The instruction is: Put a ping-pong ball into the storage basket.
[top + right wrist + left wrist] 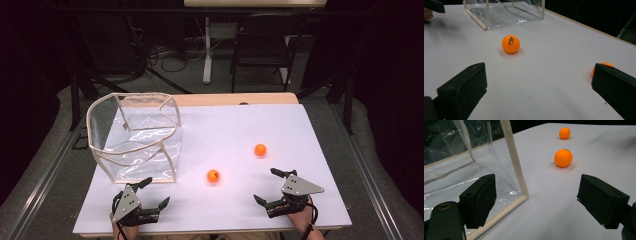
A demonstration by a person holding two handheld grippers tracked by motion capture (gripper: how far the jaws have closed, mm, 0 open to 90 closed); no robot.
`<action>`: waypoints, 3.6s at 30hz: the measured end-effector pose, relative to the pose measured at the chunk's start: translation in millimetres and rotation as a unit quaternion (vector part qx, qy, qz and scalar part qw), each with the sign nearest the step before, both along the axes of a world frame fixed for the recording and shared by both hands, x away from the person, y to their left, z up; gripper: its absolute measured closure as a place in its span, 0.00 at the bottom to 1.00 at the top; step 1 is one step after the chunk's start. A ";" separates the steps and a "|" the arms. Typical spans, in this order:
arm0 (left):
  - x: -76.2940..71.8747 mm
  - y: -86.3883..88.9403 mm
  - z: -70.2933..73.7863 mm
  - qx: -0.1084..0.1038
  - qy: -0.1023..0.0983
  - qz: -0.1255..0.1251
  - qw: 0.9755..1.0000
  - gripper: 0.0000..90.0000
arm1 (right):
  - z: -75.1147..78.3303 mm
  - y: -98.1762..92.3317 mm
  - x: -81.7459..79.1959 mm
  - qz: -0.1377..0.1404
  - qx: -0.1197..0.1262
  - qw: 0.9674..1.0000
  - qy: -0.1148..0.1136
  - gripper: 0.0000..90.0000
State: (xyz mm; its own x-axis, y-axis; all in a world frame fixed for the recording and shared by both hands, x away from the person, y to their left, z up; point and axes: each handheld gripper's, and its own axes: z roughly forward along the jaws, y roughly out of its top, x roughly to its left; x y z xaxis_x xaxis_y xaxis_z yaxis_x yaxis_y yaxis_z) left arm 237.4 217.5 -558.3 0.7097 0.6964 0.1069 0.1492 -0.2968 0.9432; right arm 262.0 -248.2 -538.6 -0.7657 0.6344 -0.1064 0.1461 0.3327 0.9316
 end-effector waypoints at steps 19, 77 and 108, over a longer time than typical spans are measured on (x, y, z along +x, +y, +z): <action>-1.1 -0.8 0.4 -0.001 -0.002 -0.002 1.000 0.17 | 5.1 10.4 5.8 0.004 -0.009 1.000 0.007 0.00; 2.6 -3.0 2.3 -0.002 -0.011 -0.018 1.000 0.17 | 25.3 106.9 63.2 0.060 -0.072 0.991 0.096 0.00; 2.1 -3.0 2.2 0.003 -0.010 -0.024 1.000 0.17 | -3.4 141.9 91.0 0.077 -0.111 0.982 0.135 0.00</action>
